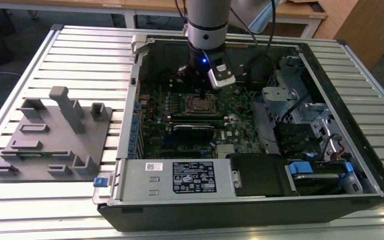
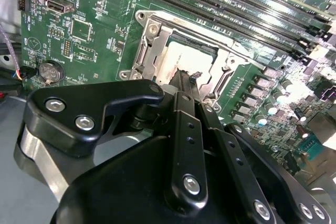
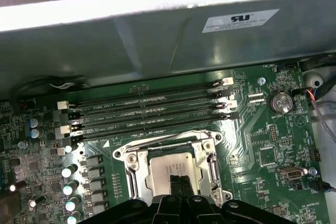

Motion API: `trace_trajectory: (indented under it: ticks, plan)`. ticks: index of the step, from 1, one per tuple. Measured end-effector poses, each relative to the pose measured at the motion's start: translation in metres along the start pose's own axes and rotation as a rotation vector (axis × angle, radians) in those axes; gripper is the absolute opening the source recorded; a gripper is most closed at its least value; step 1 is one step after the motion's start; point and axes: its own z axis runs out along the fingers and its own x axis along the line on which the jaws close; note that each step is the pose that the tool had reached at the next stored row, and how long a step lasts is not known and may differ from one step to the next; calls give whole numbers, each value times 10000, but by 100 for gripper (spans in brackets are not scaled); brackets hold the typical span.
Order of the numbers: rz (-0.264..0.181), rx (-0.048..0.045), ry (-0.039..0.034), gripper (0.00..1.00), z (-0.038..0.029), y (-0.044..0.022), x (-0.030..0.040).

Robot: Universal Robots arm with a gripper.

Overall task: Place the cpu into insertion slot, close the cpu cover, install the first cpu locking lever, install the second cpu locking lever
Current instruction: 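Install the second cpu locking lever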

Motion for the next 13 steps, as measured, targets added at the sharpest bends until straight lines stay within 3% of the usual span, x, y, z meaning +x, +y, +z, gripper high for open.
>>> trace_trajectory:
  ticks: [13]
  plan:
    - [0,0,0,10,-3,-54,-9]
